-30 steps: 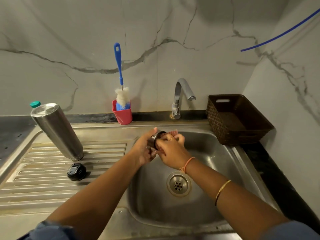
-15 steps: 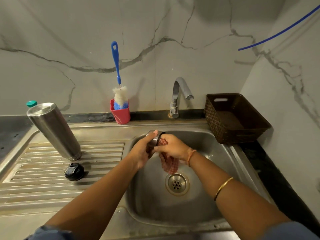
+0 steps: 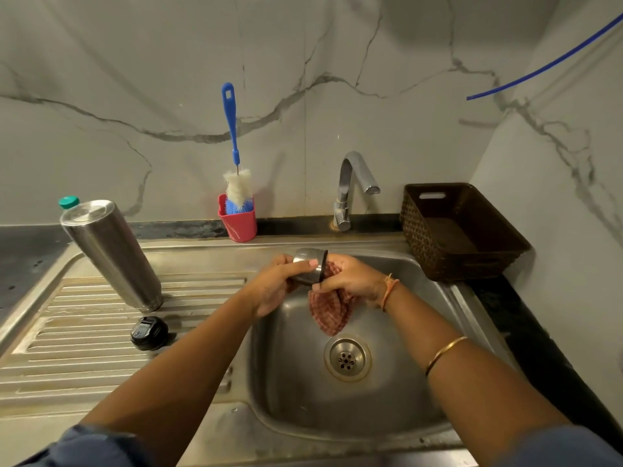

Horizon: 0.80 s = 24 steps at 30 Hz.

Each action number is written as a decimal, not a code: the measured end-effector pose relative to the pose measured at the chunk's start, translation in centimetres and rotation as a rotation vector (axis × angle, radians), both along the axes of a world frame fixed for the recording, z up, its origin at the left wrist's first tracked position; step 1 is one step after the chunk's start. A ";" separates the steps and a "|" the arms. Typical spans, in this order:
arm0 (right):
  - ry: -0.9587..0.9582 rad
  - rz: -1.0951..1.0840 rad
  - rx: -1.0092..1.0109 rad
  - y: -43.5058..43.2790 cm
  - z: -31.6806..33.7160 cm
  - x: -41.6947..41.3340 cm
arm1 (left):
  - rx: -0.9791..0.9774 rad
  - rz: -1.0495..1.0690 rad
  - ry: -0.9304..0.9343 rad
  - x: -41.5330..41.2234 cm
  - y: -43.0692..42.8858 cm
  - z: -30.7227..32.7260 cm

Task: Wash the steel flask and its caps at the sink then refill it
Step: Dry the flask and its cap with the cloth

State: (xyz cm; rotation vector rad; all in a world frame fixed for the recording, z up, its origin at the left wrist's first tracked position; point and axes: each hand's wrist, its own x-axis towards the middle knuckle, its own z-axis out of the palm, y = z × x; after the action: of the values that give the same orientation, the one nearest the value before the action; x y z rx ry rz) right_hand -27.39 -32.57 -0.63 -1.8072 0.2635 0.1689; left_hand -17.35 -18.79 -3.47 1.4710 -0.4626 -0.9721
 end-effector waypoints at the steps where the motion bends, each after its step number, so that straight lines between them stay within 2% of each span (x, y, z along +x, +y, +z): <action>1: 0.023 0.061 -0.055 -0.4 0.3 -0.1 | 0.026 -0.034 0.012 0.2 0.2 0.2; 4: 0.092 0.146 -0.278 -1.1 1.3 -0.2 | 0.127 -0.191 -0.033 1.1 0.8 0.9; 6: 0.046 -0.001 -0.307 -1.2 1.6 -0.1 | 0.157 -0.188 -0.068 1.3 1.0 1.3; 10: -0.140 -0.456 -0.210 -0.6 0.0 0.3 | 0.102 0.160 0.010 0.6 0.9 0.7; 13: -0.217 -0.513 -0.221 2.3 -1.0 0.4 | 0.122 0.269 0.109 0.5 0.6 0.0; 17: -0.320 -0.239 -0.791 5.9 -3.2 0.4 | 0.056 0.316 0.287 0.0 0.0 0.2; 18: -0.344 -0.206 -0.861 6.0 -3.7 0.4 | 0.024 0.319 0.316 -0.1 0.0 0.4; 21: -0.456 -0.229 -0.755 5.3 -3.2 0.7 | -0.064 0.290 0.353 0.1 0.2 0.8; 24: -0.429 -0.393 -0.427 4.4 -1.3 1.7 | -0.082 0.215 0.278 -0.1 0.6 0.9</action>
State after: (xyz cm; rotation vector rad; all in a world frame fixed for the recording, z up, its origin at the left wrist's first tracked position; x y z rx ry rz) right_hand -25.68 -28.14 -1.97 -2.1133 0.3585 -0.5866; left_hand -17.42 -18.20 -2.56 1.2596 -0.1368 -0.9552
